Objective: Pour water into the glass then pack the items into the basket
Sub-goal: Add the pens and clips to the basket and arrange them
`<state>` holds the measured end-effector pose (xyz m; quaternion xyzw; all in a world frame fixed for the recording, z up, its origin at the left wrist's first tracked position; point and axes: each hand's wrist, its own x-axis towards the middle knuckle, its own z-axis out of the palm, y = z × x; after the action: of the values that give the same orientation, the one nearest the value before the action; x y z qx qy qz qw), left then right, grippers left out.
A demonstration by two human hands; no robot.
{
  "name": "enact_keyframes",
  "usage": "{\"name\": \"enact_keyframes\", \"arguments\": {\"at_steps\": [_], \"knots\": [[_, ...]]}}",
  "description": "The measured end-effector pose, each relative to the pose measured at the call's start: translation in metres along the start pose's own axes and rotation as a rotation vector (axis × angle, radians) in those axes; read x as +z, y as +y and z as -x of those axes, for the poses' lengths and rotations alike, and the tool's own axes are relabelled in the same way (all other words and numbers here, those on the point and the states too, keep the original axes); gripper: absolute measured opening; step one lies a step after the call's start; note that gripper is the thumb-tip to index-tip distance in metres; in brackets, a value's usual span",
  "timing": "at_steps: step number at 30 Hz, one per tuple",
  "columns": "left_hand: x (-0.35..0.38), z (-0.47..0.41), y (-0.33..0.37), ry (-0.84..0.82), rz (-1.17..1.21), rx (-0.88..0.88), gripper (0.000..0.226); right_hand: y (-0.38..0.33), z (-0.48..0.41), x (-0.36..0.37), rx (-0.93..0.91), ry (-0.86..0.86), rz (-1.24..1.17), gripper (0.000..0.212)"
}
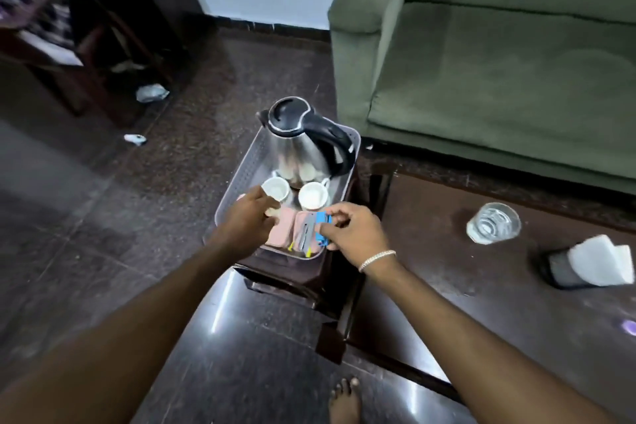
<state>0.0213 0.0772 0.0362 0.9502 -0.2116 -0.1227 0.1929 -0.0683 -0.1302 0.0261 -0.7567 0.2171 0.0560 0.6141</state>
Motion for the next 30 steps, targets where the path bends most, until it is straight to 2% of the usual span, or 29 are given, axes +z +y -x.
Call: {"name": "enact_keyframes", "arguments": {"at_steps": [4,8,12,15,19,22,25,28,30], "knots": [[0.000,0.000,-0.038,-0.054,-0.038,-0.043,0.023,-0.008,-0.022,0.043,-0.016,0.017,0.346,0.023],[0.008,-0.008,-0.050,-0.122,-0.035,-0.051,0.028,-0.007,-0.040,0.073,0.006,-0.010,0.434,0.020],[0.015,-0.019,-0.055,-0.135,-0.055,-0.046,0.026,-0.009,-0.056,0.101,-0.046,-0.056,0.558,0.029],[0.014,-0.023,-0.060,-0.070,-0.053,-0.057,0.022,-0.006,-0.061,0.116,-0.109,-0.062,0.609,0.028],[0.003,-0.029,-0.079,0.067,-0.023,-0.138,0.022,0.000,-0.062,0.129,-0.180,-0.063,0.635,0.031],[-0.001,-0.030,-0.092,-0.029,-0.056,-0.222,0.026,0.004,-0.060,0.129,-0.176,-0.095,0.638,0.042],[0.001,-0.028,-0.095,-0.117,-0.058,-0.251,0.030,0.003,-0.054,0.117,-0.195,-0.093,0.589,0.042],[-0.002,-0.026,-0.091,-0.131,-0.061,-0.274,0.046,0.001,-0.041,0.091,-0.282,0.005,0.477,0.038],[-0.007,-0.021,-0.082,-0.069,-0.149,-0.253,0.056,0.006,-0.022,0.062,-0.341,0.119,0.350,0.032]]}}
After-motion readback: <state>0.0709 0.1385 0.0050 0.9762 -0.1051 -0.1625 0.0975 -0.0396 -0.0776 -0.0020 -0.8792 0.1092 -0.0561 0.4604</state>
